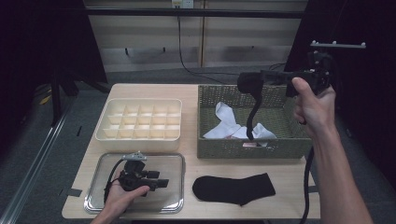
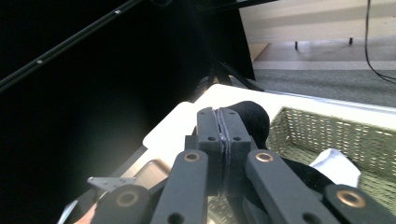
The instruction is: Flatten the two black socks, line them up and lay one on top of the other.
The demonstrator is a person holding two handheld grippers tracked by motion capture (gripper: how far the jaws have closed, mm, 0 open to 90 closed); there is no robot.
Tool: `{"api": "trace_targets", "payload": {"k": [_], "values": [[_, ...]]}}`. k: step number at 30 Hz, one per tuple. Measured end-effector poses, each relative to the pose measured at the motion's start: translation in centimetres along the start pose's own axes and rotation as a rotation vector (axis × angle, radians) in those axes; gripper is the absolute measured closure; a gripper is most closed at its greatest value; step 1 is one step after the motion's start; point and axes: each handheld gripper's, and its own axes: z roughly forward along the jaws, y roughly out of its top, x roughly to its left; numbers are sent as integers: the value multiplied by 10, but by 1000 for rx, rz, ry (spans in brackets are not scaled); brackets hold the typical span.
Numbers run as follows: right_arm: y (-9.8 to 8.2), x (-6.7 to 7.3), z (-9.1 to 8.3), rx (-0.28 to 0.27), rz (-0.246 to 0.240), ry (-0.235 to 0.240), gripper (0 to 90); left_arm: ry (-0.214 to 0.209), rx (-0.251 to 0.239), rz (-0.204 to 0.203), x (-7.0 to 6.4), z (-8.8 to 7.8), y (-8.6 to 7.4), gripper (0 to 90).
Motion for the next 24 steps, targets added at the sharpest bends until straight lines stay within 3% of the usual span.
{"api": "trace_targets", "payload": {"k": [7, 12, 14, 15, 19, 24], "values": [[-11, 19, -9, 16, -34, 21, 888, 6, 0, 0, 1, -1, 1, 381], [-22, 23, -12, 17, -33, 38, 888, -4, -9, 0, -1, -2, 1, 406], [-28, 24, -15, 15, -27, 54, 888, -18, -9, 23, -3, -3, 3, 485], [-35, 25, -18, 10, -27, 59, 889, -32, -13, 48, -7, -4, 5, 486], [-50, 25, -23, 25, -24, 56, 889, -35, -20, 83, -14, -5, 11, 515], [-64, 21, -31, 27, -9, 48, 889, -32, -8, 108, -18, -4, 15, 547]]}}
